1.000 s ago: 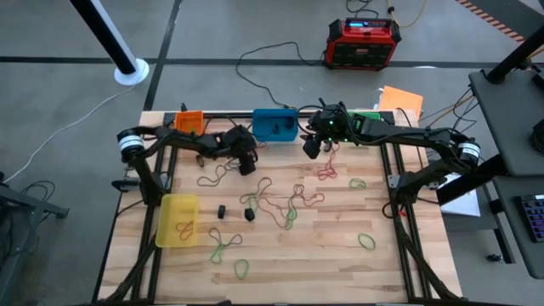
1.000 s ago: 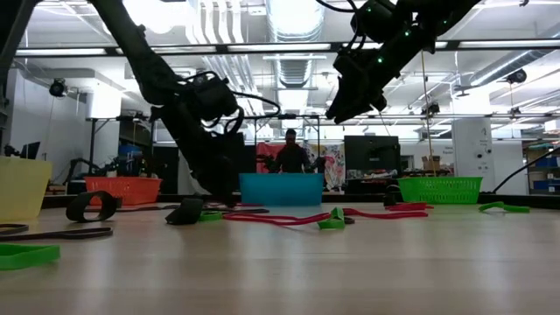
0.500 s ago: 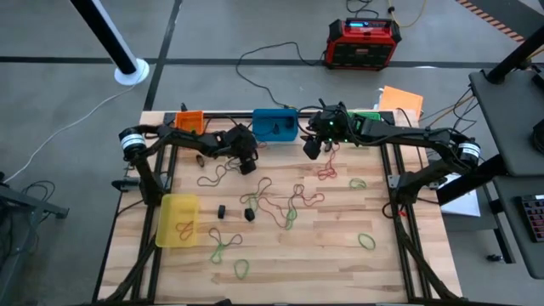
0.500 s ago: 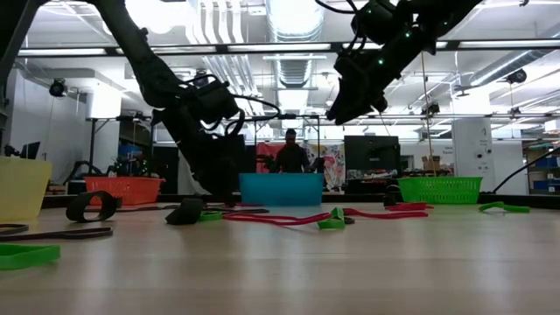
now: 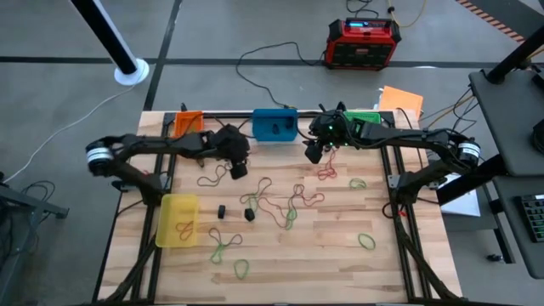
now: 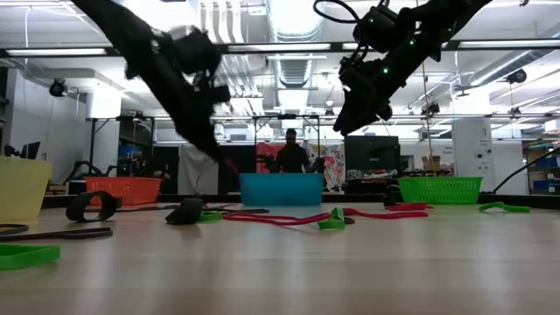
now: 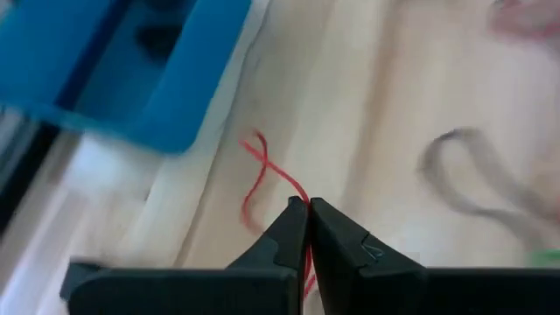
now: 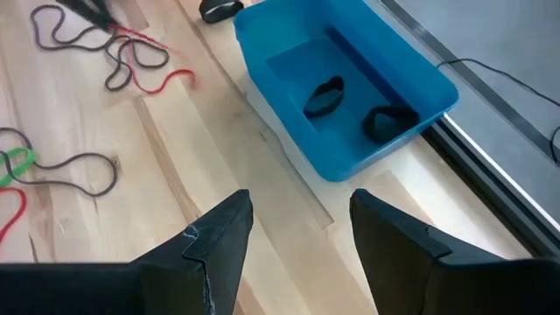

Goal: Sort rubber bands into baskets
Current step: Put the red rubber band into the yellow bin

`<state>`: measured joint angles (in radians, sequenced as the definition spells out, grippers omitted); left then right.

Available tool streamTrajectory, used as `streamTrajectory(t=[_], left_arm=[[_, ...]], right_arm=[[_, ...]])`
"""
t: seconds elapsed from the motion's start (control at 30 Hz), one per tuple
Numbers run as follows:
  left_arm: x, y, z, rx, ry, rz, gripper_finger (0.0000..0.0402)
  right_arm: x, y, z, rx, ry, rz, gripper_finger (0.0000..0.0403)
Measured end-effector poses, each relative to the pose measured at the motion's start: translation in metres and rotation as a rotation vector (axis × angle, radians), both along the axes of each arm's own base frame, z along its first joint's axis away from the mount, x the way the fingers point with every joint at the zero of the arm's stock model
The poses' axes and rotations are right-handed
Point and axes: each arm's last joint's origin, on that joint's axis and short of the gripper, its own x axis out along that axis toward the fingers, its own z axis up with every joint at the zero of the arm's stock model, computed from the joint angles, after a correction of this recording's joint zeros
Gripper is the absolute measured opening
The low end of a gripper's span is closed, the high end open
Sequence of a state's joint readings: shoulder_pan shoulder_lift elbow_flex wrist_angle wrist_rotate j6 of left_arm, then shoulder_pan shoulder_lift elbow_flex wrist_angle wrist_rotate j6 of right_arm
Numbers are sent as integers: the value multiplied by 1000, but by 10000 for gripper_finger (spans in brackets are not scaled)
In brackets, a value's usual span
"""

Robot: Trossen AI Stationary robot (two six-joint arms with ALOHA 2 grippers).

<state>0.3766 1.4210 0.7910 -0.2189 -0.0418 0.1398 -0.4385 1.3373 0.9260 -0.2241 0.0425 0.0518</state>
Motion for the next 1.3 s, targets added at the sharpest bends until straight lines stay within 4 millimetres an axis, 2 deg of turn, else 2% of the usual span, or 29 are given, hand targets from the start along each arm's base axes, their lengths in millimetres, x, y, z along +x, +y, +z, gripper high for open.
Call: streamTrajectory(t=[0.17,0.37,0.53,0.67,0.8,0.9,1.03,1.17,1.3], left_arm=[[-16,-30,35,-23,-81,-99,0],[-52,-74,99,-148,-143,-227,0],[-85,-96,146,-262,-142,-184,0],[-108,-106,169,-362,-105,-134,0],[-125,-112,175,-462,2,-88,0],[-131,-116,171,-603,88,-55,0],[-138,-119,155,-720,267,65,0],[-144,-120,135,-721,436,172,0],[-143,-120,111,-712,516,211,0]], right_arm=[[0,0,1,-8,-3,5,189],[1,0,1,-15,-8,8,189],[1,-1,2,-24,-17,11,189],[2,-1,2,-24,-19,11,189],[2,-1,2,-19,-23,6,189],[2,0,2,-12,-26,3,189],[4,4,2,-13,-27,17,189],[6,9,2,-17,-26,38,189],[8,13,2,-19,-26,53,189]])
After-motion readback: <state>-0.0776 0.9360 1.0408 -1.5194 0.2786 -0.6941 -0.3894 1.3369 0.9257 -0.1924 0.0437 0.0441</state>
